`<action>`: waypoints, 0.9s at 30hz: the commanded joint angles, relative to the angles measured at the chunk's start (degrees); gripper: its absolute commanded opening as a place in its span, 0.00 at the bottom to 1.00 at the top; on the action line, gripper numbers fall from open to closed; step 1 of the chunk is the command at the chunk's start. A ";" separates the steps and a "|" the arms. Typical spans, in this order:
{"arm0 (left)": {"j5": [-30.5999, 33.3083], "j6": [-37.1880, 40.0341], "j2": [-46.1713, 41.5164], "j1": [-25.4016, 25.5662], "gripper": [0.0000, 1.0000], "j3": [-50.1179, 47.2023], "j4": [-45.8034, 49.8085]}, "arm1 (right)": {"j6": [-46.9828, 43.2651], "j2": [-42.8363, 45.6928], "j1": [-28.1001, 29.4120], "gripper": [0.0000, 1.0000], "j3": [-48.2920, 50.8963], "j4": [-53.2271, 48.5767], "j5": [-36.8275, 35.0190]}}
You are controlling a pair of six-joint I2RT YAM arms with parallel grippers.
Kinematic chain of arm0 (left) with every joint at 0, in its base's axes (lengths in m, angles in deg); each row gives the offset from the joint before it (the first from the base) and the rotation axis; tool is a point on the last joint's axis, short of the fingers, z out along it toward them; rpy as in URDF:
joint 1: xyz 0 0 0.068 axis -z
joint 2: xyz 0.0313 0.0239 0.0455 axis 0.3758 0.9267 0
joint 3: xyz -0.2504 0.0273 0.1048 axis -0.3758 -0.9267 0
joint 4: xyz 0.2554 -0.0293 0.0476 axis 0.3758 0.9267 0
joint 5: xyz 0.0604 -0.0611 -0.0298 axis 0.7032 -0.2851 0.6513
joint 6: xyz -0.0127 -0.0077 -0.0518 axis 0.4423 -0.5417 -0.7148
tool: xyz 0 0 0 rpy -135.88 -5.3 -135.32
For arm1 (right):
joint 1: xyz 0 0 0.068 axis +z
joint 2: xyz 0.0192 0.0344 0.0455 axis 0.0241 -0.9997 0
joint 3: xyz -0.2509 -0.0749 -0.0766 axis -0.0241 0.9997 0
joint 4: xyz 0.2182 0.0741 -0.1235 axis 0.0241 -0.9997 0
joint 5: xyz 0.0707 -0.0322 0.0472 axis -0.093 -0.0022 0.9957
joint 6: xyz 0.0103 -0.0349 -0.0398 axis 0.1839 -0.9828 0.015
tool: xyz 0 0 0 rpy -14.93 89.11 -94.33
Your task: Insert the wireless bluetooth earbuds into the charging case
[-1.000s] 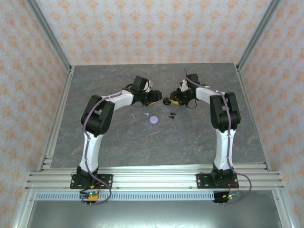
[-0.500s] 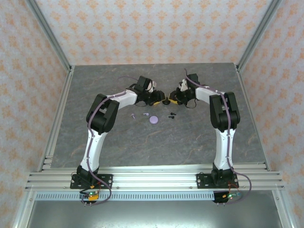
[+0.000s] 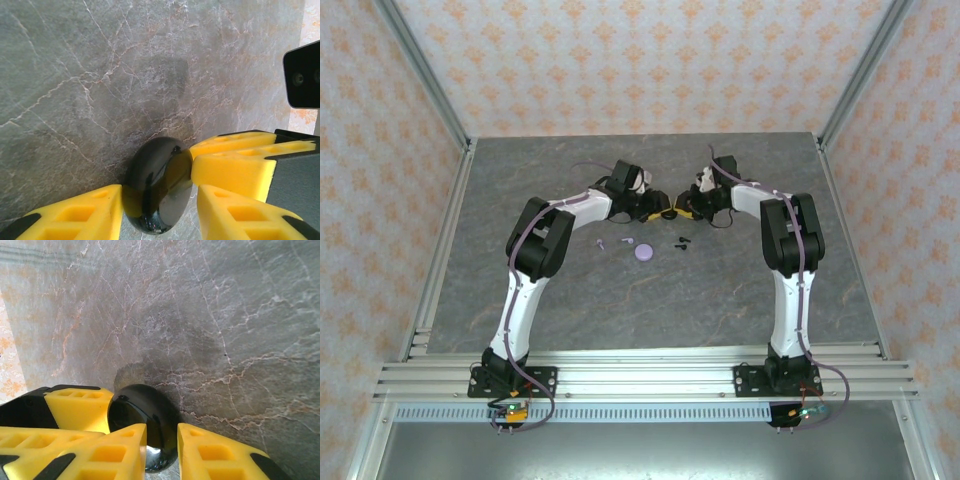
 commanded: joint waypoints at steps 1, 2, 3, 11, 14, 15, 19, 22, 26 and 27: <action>-1.79 -1.75 2.70 0.82 0.43 1.18 -2.98 | 0.58 -0.94 0.55 0.23 1.06 0.81 0.84; -2.05 -2.20 2.85 0.82 0.43 1.22 -3.48 | 0.63 -0.91 0.58 0.23 1.11 0.80 0.83; -2.27 -2.64 2.96 0.82 0.42 1.09 -4.33 | 0.63 -0.97 0.58 0.23 1.08 0.81 0.92; -3.66 -6.39 3.13 0.82 0.40 -0.17 -9.29 | 2.06 -0.93 0.54 0.23 1.39 2.26 2.47; -3.80 -6.86 3.13 0.82 0.38 -0.50 -10.09 | 2.78 -0.98 0.56 0.23 1.44 2.87 2.70; -3.77 -6.78 3.09 0.84 0.37 -0.54 -9.89 | 2.98 -0.87 0.53 0.23 1.43 3.00 2.79; -3.15 -5.91 3.11 0.82 0.36 -0.79 -8.78 | 3.57 -0.95 0.56 0.23 1.51 3.67 3.44; -3.46 -5.93 3.22 0.84 0.37 -0.94 -8.95 | 3.92 -1.04 0.58 0.21 1.41 3.80 3.90; -3.35 -4.93 2.90 0.91 0.41 -1.34 -8.02 | 4.07 -1.20 0.57 0.17 1.23 3.43 3.92; -3.16 -4.56 2.79 0.91 0.41 -1.35 -7.70 | 4.15 -1.08 0.56 0.17 1.23 3.42 4.00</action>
